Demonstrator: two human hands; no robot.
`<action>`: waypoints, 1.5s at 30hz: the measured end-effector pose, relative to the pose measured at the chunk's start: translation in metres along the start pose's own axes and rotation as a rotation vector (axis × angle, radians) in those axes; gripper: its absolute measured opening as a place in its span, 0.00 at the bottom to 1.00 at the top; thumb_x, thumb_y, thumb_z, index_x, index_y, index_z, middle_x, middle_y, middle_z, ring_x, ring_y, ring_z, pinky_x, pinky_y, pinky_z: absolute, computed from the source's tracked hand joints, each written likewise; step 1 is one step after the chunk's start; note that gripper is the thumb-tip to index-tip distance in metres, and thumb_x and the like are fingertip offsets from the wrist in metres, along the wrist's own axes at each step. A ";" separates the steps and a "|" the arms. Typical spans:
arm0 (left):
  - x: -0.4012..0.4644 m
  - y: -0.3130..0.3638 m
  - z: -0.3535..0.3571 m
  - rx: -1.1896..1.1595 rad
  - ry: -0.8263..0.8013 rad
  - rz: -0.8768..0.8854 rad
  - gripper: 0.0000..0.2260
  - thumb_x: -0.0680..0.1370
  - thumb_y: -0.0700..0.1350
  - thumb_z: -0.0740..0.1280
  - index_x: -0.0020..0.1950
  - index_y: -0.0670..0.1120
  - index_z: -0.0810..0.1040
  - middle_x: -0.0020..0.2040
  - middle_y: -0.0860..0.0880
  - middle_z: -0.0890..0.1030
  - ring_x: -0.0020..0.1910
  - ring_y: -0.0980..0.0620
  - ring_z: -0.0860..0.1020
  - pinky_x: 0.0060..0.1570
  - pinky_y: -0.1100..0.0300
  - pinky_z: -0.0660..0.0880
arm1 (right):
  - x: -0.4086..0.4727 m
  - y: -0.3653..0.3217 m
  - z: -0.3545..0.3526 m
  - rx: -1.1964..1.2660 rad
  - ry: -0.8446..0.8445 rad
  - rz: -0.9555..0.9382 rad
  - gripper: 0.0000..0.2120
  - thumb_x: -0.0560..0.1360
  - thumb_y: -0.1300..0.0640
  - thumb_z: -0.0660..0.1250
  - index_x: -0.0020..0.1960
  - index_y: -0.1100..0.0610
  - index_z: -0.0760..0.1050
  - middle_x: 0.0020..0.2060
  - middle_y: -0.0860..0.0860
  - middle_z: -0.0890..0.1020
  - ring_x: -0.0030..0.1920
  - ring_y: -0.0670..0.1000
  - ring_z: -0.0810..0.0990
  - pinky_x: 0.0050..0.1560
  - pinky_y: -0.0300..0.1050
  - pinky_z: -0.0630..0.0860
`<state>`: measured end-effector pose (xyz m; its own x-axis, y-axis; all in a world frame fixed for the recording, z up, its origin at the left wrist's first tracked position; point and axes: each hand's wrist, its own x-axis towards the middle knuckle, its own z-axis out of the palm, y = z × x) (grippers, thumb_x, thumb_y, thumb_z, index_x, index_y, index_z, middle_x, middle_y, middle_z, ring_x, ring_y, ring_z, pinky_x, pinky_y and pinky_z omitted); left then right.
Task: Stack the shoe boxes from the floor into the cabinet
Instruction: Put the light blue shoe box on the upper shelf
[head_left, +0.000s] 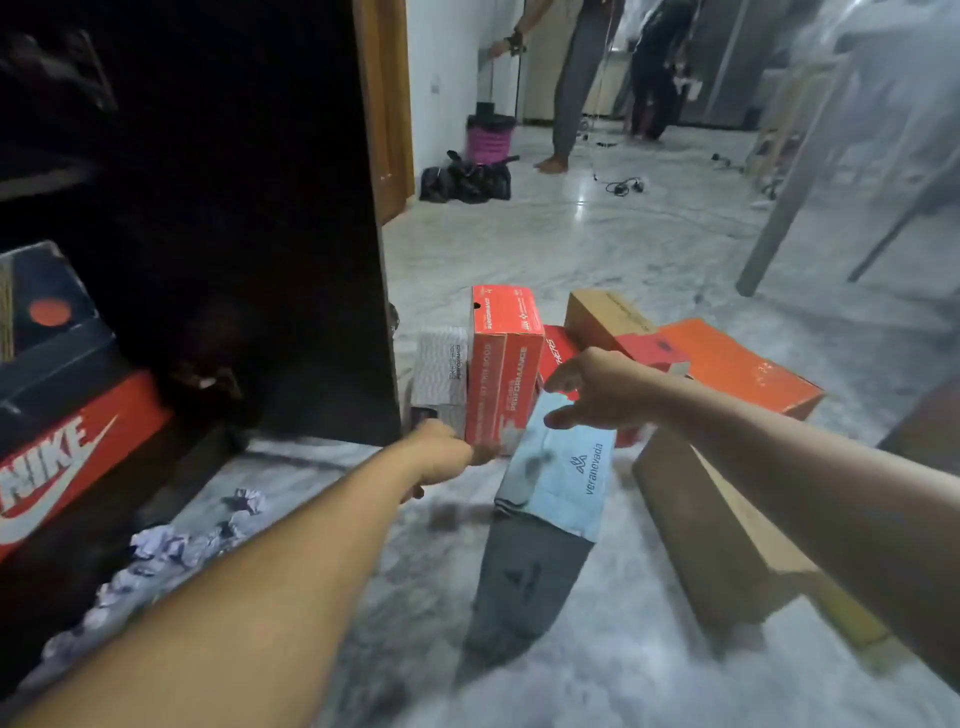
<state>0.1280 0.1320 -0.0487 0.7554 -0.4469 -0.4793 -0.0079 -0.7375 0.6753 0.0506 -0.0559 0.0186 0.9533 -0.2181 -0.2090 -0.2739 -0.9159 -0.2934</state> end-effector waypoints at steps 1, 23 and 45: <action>0.000 0.003 0.019 -0.098 0.016 -0.011 0.29 0.70 0.66 0.69 0.62 0.47 0.77 0.57 0.47 0.79 0.47 0.49 0.75 0.44 0.57 0.73 | -0.003 0.012 0.005 -0.012 0.001 0.024 0.24 0.73 0.49 0.72 0.68 0.52 0.74 0.66 0.51 0.77 0.63 0.53 0.76 0.55 0.37 0.69; 0.014 0.013 0.140 -1.063 0.084 -0.368 0.26 0.78 0.62 0.57 0.63 0.43 0.77 0.61 0.39 0.79 0.57 0.39 0.79 0.54 0.48 0.75 | -0.015 0.115 0.043 -0.015 -0.038 0.389 0.30 0.63 0.45 0.75 0.64 0.50 0.75 0.57 0.51 0.80 0.51 0.54 0.80 0.44 0.45 0.80; 0.077 -0.075 0.209 -0.656 -0.184 -0.301 0.16 0.73 0.44 0.72 0.59 0.41 0.78 0.51 0.42 0.83 0.49 0.43 0.80 0.42 0.57 0.73 | -0.110 0.192 0.137 0.662 0.503 0.677 0.36 0.65 0.35 0.74 0.66 0.49 0.66 0.65 0.56 0.73 0.55 0.57 0.78 0.53 0.62 0.79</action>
<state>0.0497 0.0474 -0.2535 0.5407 -0.3930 -0.7438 0.6187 -0.4133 0.6681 -0.1242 -0.1610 -0.1426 0.4793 -0.8640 -0.1543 -0.6356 -0.2205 -0.7399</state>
